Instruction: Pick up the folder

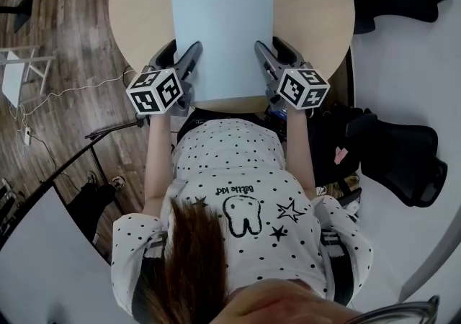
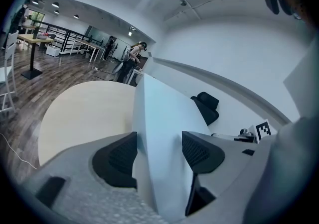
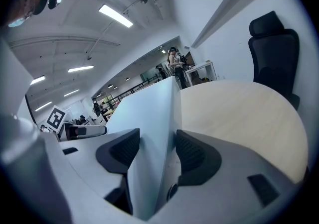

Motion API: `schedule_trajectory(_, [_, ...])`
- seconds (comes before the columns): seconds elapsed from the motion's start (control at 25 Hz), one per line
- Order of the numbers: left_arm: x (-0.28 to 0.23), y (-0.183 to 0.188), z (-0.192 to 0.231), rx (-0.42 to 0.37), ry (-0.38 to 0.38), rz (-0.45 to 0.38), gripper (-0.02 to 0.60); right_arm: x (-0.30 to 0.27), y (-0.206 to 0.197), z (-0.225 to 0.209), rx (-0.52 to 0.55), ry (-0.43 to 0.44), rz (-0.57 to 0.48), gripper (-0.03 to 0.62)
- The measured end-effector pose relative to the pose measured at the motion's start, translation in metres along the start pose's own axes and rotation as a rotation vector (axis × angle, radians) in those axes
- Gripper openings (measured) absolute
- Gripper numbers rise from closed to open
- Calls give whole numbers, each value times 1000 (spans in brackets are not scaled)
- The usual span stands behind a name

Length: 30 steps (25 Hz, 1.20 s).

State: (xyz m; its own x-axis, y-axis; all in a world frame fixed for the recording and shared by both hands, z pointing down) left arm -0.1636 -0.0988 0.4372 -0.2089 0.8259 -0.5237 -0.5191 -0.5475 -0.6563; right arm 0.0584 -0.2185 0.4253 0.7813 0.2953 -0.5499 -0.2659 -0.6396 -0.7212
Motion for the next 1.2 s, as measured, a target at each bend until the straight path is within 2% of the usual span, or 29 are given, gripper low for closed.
schedule_trajectory(1.2, [37, 58, -34, -123, -21, -176, 291, 24, 50, 26, 89, 33, -134, 224])
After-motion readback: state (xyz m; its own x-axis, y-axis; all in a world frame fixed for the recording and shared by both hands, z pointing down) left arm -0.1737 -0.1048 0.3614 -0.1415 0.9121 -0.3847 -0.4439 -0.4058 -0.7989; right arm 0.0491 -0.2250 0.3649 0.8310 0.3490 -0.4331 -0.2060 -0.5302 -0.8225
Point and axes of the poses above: the fingertips, and each gripper's own axes: x backward along the fingers, z to its left, y out of its top, the point moved 5 cm from there along x, backward along the fingers, and after that the axes turned 7 degrees about z, right-handed, at the moved point
